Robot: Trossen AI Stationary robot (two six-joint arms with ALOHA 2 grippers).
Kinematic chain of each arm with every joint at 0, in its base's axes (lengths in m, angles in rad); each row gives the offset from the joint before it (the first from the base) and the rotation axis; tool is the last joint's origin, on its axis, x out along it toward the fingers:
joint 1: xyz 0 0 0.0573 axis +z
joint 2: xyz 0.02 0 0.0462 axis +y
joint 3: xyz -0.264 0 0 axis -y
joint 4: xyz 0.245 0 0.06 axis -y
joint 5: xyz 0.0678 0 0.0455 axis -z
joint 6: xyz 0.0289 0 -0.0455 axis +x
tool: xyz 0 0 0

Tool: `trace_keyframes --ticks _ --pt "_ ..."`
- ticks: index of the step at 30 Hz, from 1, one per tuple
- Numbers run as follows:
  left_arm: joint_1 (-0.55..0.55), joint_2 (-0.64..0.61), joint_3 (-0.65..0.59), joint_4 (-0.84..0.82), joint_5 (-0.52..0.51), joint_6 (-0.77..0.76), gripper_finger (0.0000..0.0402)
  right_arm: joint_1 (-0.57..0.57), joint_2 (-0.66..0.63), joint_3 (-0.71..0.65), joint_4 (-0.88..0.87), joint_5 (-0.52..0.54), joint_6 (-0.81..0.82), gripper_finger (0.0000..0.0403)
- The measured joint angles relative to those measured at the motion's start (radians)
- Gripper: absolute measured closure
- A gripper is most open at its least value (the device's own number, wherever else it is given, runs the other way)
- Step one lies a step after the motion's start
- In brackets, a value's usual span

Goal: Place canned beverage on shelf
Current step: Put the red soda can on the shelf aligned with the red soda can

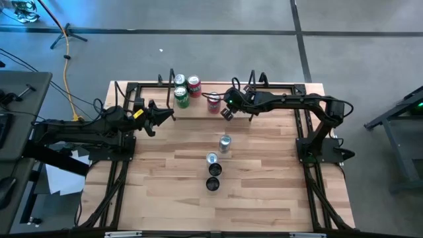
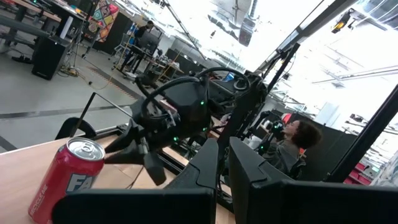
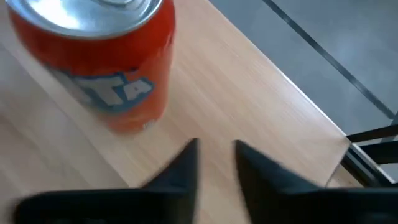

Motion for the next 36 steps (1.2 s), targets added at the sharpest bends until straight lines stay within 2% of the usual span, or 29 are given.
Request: trace_keyframes --ticks 1,3,7,11,17,36 --pt "0.000 0.000 0.000 0.000 0.000 0.000 0.0400 0.000 0.006 0.000 0.011 -0.001 0.004 0.0355" --pt "0.000 0.000 0.000 0.000 0.000 0.000 0.0400 0.000 0.021 -0.001 0.031 0.006 0.001 0.0387" --pt "0.000 0.000 0.000 0.000 -0.004 0.016 0.0400 0.000 0.061 -0.001 0.070 0.033 0.077 0.0373" --pt "0.000 0.000 0.000 0.000 -0.011 0.024 0.0400 0.003 0.082 -0.001 0.094 0.034 0.109 0.0398" --pt "0.000 0.000 0.000 -0.001 -0.012 0.026 0.0400 0.004 0.083 -0.001 0.129 0.041 0.115 0.0401" --pt "0.000 0.000 0.000 -0.015 -0.023 0.026 0.0400 0.062 0.165 -0.001 0.370 -0.005 0.400 0.0403"
